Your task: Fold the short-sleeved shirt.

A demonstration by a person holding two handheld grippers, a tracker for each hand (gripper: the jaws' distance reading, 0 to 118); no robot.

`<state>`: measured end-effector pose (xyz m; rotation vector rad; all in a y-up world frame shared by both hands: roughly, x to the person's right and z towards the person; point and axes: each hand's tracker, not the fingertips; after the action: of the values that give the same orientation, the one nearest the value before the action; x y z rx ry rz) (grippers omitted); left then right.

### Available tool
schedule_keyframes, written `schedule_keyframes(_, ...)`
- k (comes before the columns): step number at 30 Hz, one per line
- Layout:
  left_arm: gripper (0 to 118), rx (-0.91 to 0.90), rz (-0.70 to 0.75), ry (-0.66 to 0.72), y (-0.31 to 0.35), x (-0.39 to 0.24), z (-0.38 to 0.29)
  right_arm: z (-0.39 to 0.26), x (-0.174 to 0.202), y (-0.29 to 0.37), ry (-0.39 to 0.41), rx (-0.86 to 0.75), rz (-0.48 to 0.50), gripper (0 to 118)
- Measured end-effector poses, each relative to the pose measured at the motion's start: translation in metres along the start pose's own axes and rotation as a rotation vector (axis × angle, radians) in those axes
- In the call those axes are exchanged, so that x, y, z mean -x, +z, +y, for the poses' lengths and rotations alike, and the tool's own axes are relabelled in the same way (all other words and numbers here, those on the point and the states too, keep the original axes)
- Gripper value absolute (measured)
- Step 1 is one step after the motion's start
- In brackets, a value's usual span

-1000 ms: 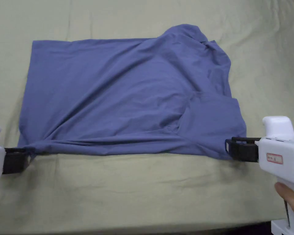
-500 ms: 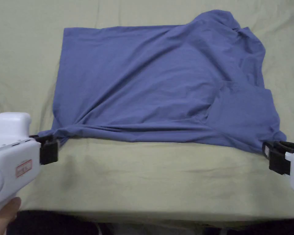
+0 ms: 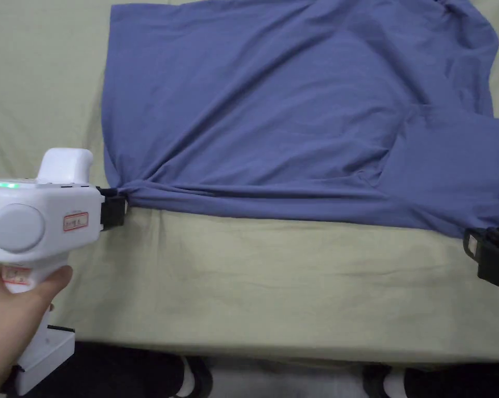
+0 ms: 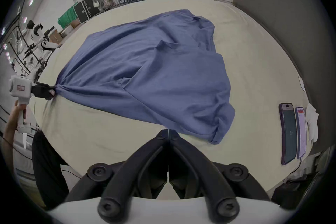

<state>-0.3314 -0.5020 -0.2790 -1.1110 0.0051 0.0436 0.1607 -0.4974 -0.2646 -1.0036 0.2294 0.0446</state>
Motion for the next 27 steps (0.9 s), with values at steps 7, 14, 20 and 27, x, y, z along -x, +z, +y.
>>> schedule_keyframes(7, 10, -0.067, 0.053, -0.051, 0.024, -0.016, 0.01, 0.01, -0.02, -0.006, -0.09, 0.011, -0.065, 118)
schedule_keyframes(14, 10, -0.078, -0.011, 0.103, 0.022, -0.014, 0.007, 0.014, -0.064, -0.042, -0.24, 0.059, -0.05, 117)
schedule_keyframes(20, 10, -0.056, -0.019, 0.153, 0.013, -0.004, 0.0, 0.014, -0.051, -0.054, -0.251, 0.003, -0.042, 9)
schedule_keyframes(27, 10, -0.189, -0.138, 0.338, 0.041, 0.011, 0.037, 0.071, -0.03, -0.013, -0.157, -0.123, -0.054, 9)
